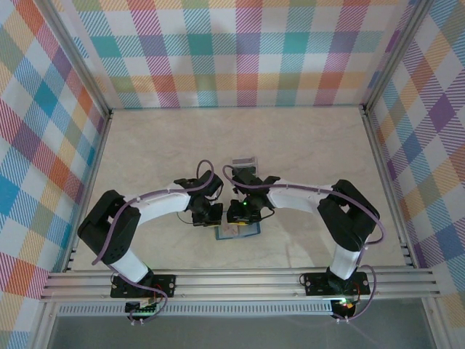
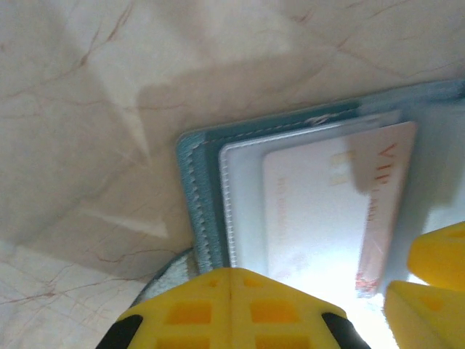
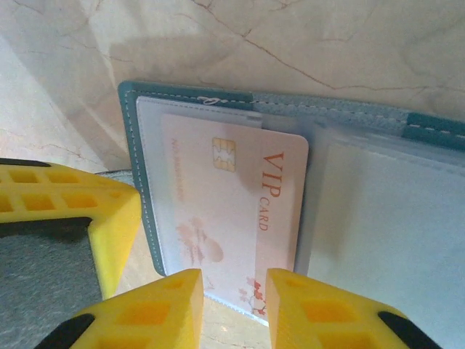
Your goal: Take the credit cards out of the card holder
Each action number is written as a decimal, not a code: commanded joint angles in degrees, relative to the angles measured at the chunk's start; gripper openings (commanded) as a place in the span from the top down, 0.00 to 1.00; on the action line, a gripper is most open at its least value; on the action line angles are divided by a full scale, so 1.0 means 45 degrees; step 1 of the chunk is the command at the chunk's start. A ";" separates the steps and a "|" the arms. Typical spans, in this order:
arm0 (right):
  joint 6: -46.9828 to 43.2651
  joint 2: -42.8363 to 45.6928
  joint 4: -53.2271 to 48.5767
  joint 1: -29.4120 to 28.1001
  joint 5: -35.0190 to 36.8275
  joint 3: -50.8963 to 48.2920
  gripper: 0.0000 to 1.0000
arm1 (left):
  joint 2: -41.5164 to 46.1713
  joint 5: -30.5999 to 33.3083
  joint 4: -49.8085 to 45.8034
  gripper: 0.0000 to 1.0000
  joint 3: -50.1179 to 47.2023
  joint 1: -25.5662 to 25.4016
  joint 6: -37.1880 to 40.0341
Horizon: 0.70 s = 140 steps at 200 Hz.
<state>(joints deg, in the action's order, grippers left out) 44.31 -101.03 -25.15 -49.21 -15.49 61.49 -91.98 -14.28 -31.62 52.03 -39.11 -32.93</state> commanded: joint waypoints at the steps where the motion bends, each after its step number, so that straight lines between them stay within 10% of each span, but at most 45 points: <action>1: 0.0015 0.0378 -0.0160 0.0054 0.0083 -0.0123 0.71 | 0.0574 -0.0442 -0.0435 0.94 0.0605 0.0081 0.0061; 140: -0.0580 -0.0859 -0.0220 0.0472 -0.0138 0.0382 0.78 | -0.0922 -0.0171 0.0117 0.96 -0.0111 -0.0334 0.0005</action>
<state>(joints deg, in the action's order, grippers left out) 43.20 -103.44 -25.12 -47.22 -15.49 61.78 -94.78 -16.80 -30.35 53.23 -40.36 -33.58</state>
